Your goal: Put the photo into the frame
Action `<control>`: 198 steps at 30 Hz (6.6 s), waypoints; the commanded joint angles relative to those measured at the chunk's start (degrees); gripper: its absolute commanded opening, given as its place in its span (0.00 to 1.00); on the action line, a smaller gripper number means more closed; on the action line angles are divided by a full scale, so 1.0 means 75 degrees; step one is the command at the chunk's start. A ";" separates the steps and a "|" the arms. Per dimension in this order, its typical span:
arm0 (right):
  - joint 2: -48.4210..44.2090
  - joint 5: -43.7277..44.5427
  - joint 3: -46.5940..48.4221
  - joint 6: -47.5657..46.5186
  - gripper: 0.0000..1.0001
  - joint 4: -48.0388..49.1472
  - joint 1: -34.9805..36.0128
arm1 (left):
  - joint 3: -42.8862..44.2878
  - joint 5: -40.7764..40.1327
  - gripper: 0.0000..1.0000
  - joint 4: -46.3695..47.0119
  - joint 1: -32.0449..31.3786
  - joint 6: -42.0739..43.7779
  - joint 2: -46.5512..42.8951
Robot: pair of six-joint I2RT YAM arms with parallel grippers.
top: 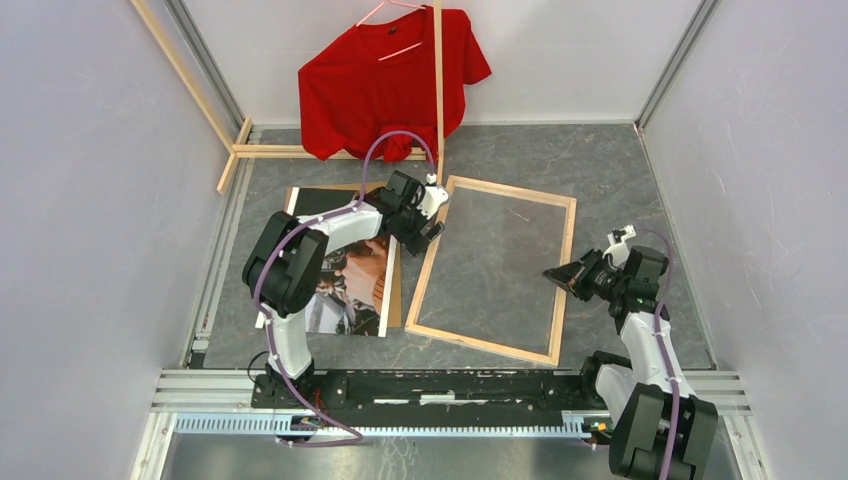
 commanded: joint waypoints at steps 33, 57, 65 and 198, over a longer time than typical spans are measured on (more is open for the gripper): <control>0.0117 -0.0606 0.0370 0.0928 0.00 0.1376 0.0313 | 0.0080 0.0096 1.00 0.0087 -0.0064 -0.0090 0.0298; -0.0478 -0.0599 0.1656 0.1565 0.00 0.2523 0.1364 | 0.0162 0.0035 1.00 0.0019 -0.0101 -0.0045 0.0263; -0.0489 -0.0554 0.1820 0.1110 0.00 0.2400 0.1739 | 0.0131 0.0006 1.00 0.0012 -0.0100 -0.0043 0.0240; -0.0038 0.0563 0.1119 -0.0389 0.12 0.0311 0.1460 | -0.0143 0.0179 0.97 -0.0198 0.0006 0.0091 -0.0086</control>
